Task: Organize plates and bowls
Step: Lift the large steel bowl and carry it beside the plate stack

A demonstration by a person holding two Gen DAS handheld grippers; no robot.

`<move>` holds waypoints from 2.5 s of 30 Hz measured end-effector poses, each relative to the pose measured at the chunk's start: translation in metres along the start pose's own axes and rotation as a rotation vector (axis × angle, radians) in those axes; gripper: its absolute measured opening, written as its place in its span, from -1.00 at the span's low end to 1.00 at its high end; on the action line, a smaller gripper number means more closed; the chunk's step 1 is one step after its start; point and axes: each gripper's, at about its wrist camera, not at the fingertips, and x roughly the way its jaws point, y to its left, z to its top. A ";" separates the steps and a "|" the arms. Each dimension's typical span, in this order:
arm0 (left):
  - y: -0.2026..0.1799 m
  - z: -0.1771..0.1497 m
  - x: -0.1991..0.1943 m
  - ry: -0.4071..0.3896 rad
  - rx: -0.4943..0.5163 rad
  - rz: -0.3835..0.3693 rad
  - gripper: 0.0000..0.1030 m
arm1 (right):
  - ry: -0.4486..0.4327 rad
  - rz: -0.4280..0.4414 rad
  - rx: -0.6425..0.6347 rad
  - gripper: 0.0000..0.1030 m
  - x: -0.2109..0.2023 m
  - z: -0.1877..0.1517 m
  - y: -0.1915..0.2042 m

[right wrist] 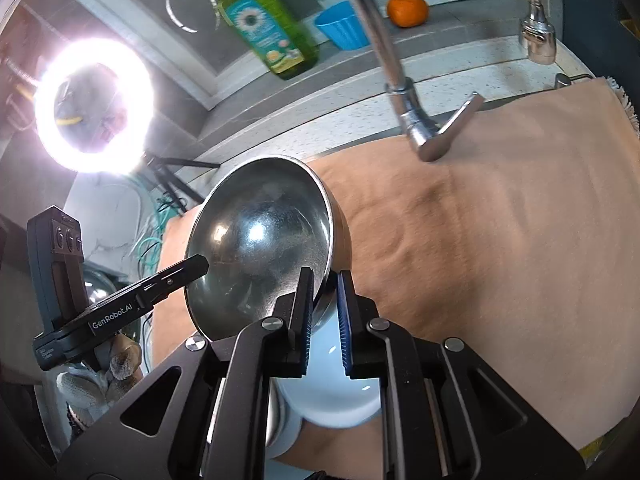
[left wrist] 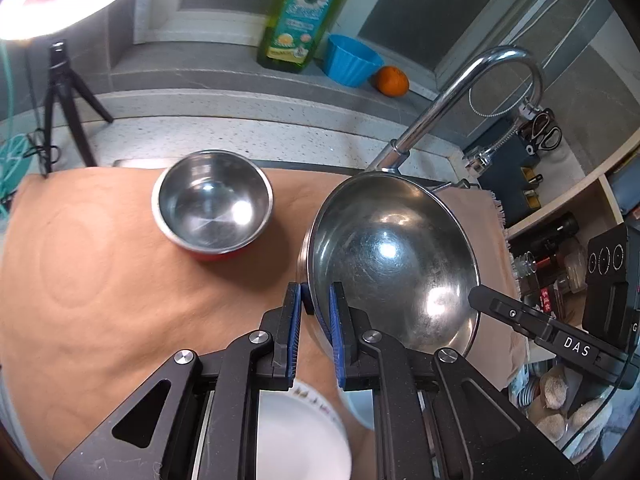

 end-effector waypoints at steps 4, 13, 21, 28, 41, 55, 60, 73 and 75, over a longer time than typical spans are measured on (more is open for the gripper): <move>0.010 -0.010 -0.020 -0.023 -0.014 -0.001 -0.76 | -0.003 0.011 -0.026 -0.77 -0.006 -0.012 0.022; 0.046 -0.040 -0.058 -0.052 -0.063 0.011 -0.76 | 0.014 0.042 -0.088 -0.77 -0.005 -0.039 0.071; 0.089 -0.065 -0.088 -0.079 -0.127 0.041 -0.76 | 0.054 0.079 -0.147 -0.76 0.012 -0.061 0.115; 0.130 -0.087 -0.109 -0.099 -0.196 0.083 -0.76 | 0.111 0.115 -0.193 -0.76 0.037 -0.074 0.155; 0.192 -0.124 -0.130 -0.103 -0.318 0.150 -0.76 | 0.220 0.147 -0.284 -0.76 0.092 -0.112 0.211; 0.227 -0.145 -0.114 -0.057 -0.386 0.193 -0.76 | 0.307 0.105 -0.322 -0.76 0.148 -0.131 0.231; 0.232 -0.147 -0.108 -0.051 -0.383 0.215 -0.76 | 0.321 0.093 -0.329 -0.76 0.160 -0.135 0.234; 0.235 -0.148 -0.106 -0.047 -0.380 0.217 -0.77 | 0.329 0.086 -0.349 -0.75 0.164 -0.137 0.236; 0.234 -0.148 -0.106 -0.045 -0.381 0.216 -0.77 | 0.332 0.088 -0.349 -0.75 0.165 -0.138 0.235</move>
